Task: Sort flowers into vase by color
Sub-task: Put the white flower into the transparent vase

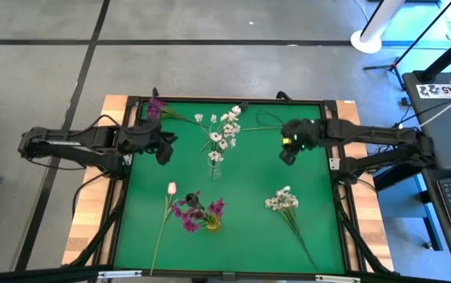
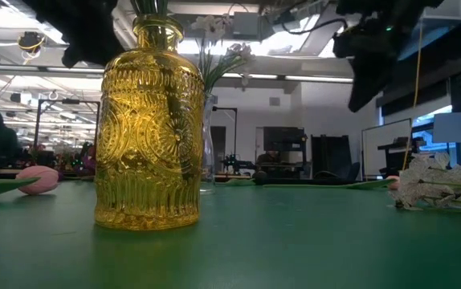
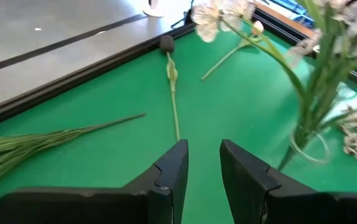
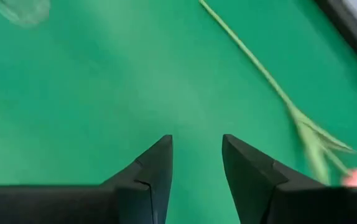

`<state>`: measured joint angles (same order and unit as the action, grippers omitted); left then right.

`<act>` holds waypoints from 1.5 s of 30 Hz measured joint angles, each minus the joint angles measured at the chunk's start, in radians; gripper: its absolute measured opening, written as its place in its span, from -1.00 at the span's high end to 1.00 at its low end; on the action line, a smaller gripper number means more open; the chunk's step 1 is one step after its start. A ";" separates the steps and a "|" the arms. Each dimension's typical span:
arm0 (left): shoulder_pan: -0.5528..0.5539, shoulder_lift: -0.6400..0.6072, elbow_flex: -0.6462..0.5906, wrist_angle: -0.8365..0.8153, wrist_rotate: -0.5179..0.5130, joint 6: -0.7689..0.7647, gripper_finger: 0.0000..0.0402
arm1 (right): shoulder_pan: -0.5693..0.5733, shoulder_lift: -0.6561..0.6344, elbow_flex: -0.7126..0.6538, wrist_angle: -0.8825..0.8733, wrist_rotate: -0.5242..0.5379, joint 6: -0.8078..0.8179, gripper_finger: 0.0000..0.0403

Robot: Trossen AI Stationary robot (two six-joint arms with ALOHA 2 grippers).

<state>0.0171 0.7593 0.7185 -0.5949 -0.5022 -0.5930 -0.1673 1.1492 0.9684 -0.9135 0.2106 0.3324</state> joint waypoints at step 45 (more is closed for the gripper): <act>-0.145 0.000 -0.001 0.086 -0.010 0.055 0.56 | 0.953 0.407 -0.002 0.070 -0.043 1.044 -0.27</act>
<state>-0.1280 0.7597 0.7177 -0.5087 -0.5121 -0.5377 0.7856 1.5566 0.9668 -0.8436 0.1673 1.3761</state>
